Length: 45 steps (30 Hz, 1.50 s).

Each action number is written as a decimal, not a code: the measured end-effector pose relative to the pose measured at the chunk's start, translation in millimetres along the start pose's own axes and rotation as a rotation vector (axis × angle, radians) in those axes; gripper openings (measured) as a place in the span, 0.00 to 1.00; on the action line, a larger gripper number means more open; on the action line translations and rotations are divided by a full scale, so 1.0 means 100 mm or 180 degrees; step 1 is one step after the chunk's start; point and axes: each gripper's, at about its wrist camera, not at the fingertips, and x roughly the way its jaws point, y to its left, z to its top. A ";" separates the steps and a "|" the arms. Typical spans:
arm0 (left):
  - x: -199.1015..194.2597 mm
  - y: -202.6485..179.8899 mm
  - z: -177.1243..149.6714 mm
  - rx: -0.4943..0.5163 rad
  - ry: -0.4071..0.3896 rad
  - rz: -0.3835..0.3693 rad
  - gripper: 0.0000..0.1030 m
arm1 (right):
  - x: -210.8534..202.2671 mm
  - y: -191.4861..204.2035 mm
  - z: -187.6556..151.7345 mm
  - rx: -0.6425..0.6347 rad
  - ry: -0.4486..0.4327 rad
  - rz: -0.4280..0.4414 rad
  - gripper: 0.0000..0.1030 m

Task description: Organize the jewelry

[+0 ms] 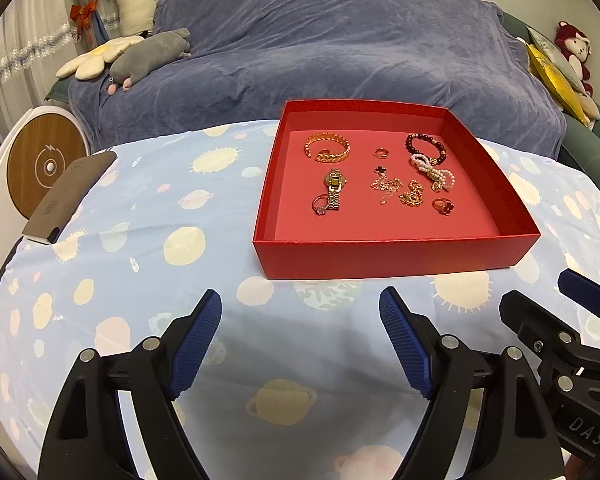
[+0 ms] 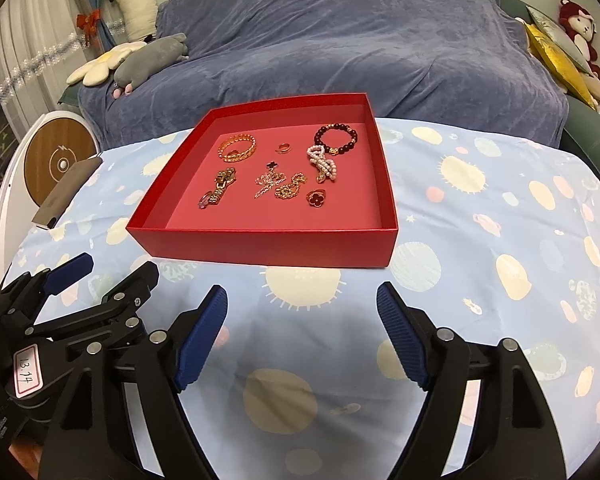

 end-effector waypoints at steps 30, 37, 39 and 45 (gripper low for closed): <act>-0.04 -0.01 0.00 0.0037 -0.0048 0.0097 0.79 | -0.03 0.01 -0.01 -0.0019 -0.0083 -0.0089 0.82; -0.04 -0.01 0.00 0.0039 -0.0048 0.0101 0.80 | -0.03 0.01 -0.01 -0.0017 -0.0083 -0.0086 0.82; -0.04 -0.01 0.00 0.0033 -0.0050 0.0097 0.80 | -0.02 0.01 -0.01 -0.0019 -0.0083 -0.0090 0.82; -0.04 -0.01 0.00 0.0033 -0.0048 0.0100 0.80 | -0.02 0.01 -0.01 -0.0016 -0.0083 -0.0087 0.82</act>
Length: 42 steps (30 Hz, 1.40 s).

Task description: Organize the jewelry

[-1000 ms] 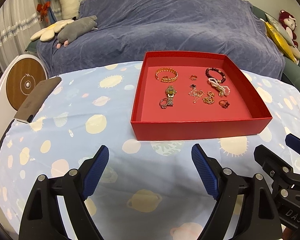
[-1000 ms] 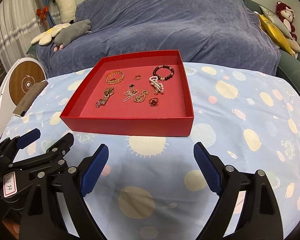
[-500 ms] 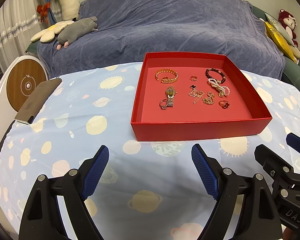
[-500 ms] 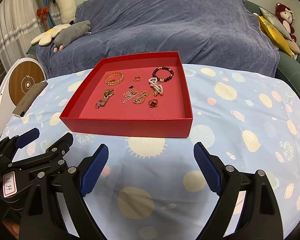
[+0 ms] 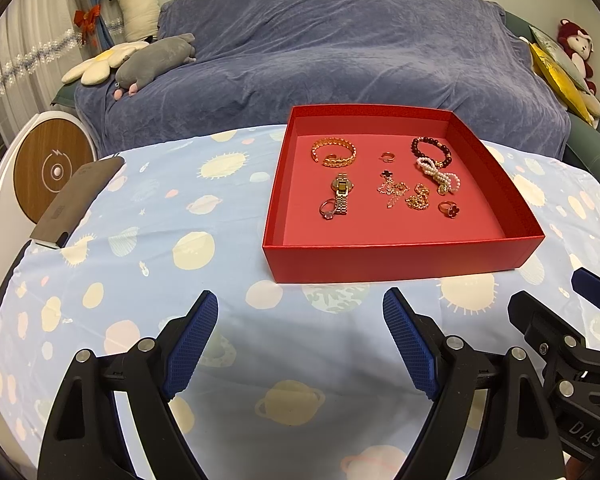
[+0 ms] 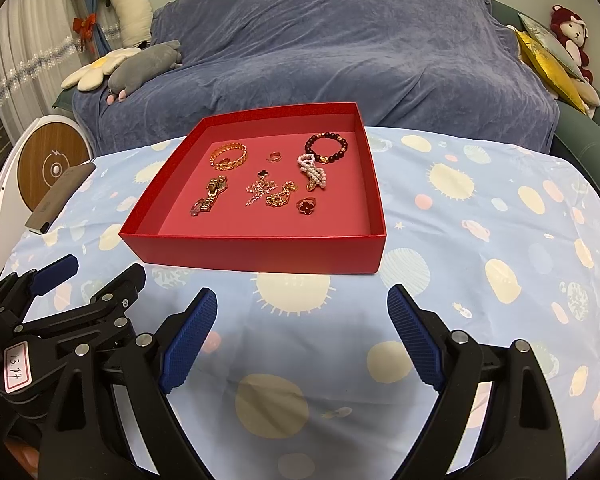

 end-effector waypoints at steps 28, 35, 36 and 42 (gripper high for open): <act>-0.01 0.00 0.00 -0.0005 0.0003 -0.0002 0.80 | 0.00 -0.01 0.00 0.0006 0.0003 0.0001 0.82; -0.01 0.00 0.00 0.0000 -0.0011 0.0006 0.80 | 0.00 0.00 0.00 0.0002 0.0001 0.0001 0.82; -0.01 0.00 0.00 0.0001 -0.0020 0.0016 0.80 | 0.00 0.00 0.00 0.0002 -0.0002 0.0001 0.82; -0.04 -0.01 -0.01 0.0042 -0.0097 0.0081 0.80 | 0.00 -0.01 0.00 0.0000 -0.0004 -0.0005 0.82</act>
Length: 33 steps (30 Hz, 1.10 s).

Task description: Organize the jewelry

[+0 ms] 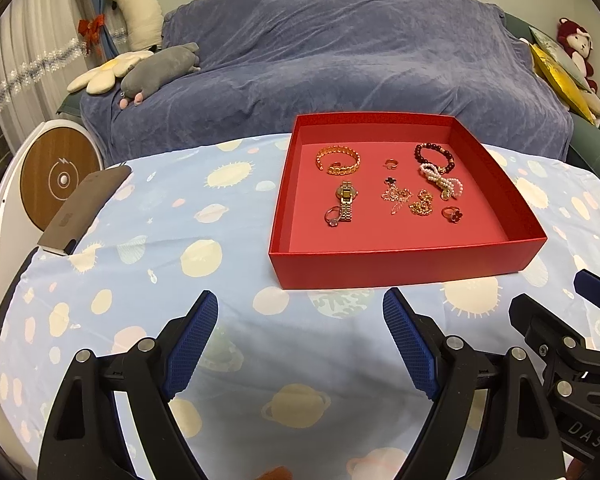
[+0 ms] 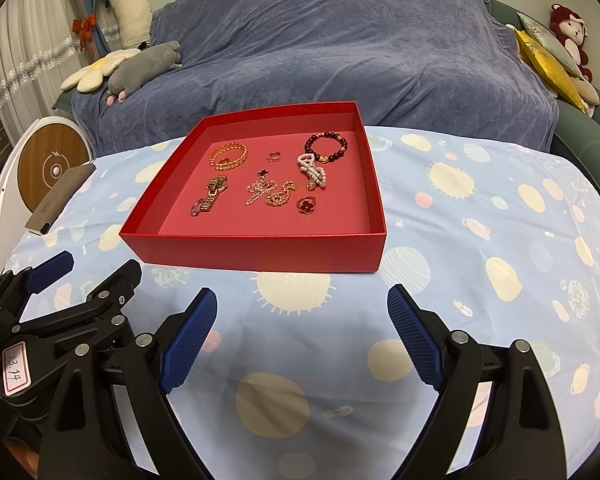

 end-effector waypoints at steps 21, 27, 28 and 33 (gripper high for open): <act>0.01 0.02 -0.01 -0.0009 0.0015 0.0005 0.80 | -0.01 0.02 0.00 -0.0038 0.0002 -0.0016 0.82; 0.03 0.02 -0.01 -0.0015 0.0023 -0.0006 0.80 | -0.01 0.02 0.00 -0.0031 0.0004 -0.0009 0.82; 0.03 0.02 -0.01 -0.0021 0.0035 -0.0010 0.80 | -0.01 0.03 0.00 -0.0036 0.0005 -0.0011 0.82; 0.04 0.03 -0.01 -0.0058 0.0062 -0.0065 0.80 | -0.01 0.02 -0.01 -0.0011 -0.0009 -0.0035 0.86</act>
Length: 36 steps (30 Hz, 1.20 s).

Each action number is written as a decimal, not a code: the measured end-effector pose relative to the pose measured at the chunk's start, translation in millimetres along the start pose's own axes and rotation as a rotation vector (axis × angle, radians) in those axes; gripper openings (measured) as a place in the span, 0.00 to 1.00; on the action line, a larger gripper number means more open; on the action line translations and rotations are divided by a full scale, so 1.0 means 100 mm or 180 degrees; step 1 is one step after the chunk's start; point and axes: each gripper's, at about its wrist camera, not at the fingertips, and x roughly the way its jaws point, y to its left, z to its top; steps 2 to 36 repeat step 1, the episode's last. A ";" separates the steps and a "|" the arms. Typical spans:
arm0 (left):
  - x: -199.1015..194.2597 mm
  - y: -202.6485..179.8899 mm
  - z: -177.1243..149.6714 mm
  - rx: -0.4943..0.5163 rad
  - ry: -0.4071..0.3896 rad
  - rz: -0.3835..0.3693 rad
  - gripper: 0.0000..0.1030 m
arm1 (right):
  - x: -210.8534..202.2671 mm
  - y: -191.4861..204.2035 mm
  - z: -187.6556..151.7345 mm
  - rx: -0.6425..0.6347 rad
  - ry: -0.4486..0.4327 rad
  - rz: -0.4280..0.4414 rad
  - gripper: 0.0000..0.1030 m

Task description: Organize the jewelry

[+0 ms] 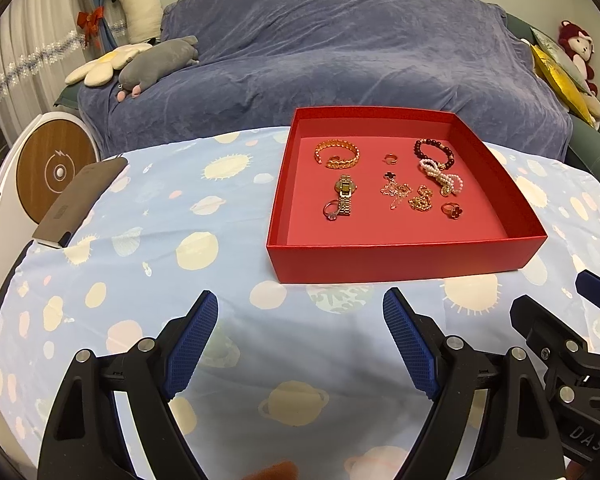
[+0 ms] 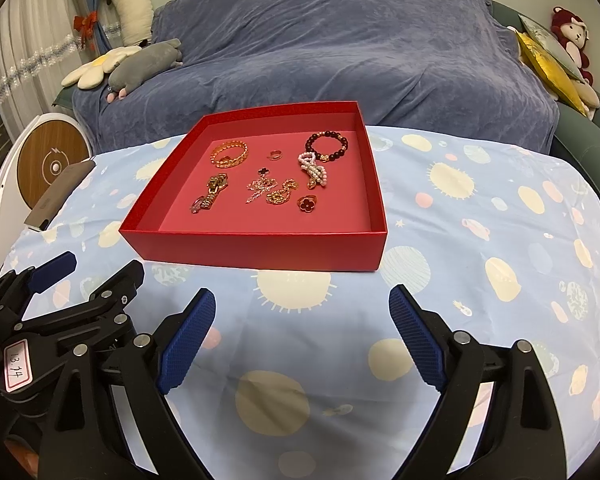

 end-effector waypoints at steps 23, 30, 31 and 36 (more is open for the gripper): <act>0.00 0.00 0.00 -0.0006 0.0004 -0.0013 0.80 | 0.00 0.00 0.00 0.0004 -0.0004 0.0000 0.87; 0.00 0.00 0.00 -0.0006 0.0004 -0.0013 0.80 | 0.00 0.00 0.00 0.0004 -0.0004 0.0000 0.87; 0.00 0.00 0.00 -0.0006 0.0004 -0.0013 0.80 | 0.00 0.00 0.00 0.0004 -0.0004 0.0000 0.87; 0.00 0.00 0.00 -0.0006 0.0004 -0.0013 0.80 | 0.00 0.00 0.00 0.0004 -0.0004 0.0000 0.87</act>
